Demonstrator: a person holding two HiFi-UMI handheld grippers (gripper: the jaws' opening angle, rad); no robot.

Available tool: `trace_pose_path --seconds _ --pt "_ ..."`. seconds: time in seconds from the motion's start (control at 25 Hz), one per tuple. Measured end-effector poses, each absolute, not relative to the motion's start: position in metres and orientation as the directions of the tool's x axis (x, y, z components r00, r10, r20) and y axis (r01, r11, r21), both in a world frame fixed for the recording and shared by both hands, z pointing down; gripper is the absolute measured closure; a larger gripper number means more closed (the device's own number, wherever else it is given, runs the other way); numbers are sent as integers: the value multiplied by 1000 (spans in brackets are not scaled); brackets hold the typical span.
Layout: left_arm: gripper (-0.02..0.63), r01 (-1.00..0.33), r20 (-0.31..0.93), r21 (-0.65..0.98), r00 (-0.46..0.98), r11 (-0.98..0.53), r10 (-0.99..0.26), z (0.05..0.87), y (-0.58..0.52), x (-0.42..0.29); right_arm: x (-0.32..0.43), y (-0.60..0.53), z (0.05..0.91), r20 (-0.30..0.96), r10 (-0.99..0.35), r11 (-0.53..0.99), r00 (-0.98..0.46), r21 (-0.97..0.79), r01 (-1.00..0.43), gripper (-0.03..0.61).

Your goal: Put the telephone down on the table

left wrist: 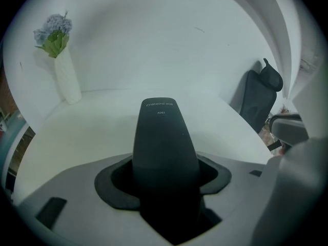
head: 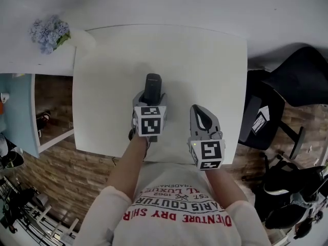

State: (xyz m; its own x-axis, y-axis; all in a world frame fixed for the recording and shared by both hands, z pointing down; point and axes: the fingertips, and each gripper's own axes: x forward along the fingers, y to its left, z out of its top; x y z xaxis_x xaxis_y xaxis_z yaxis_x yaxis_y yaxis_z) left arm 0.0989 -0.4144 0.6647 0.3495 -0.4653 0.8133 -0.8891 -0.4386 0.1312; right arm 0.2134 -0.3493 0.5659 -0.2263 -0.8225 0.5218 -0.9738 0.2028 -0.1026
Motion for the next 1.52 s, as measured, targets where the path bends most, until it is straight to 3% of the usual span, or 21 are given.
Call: trace_pose_path --seconds 0.28,0.84,0.96,1.36,1.52 --pt "313 -877 886 86 284 -472 -366 683 -413 108 213 -352 572 527 -813 232 -247 -96 -968 552" --pt "310 -868 892 108 300 -485 -339 683 -411 113 203 -354 568 518 -809 265 -279 -104 -959 554" --pt "244 -848 886 145 340 -509 -315 681 -407 120 203 -352 565 518 -810 263 -274 -96 -960 552" --pt "238 -851 832 157 387 -502 -397 646 -407 112 201 -340 551 502 -831 238 -239 -65 -969 552" --pt "239 -869 746 154 414 -469 -522 605 -409 105 197 -336 541 488 -844 225 -223 -56 -973 554"
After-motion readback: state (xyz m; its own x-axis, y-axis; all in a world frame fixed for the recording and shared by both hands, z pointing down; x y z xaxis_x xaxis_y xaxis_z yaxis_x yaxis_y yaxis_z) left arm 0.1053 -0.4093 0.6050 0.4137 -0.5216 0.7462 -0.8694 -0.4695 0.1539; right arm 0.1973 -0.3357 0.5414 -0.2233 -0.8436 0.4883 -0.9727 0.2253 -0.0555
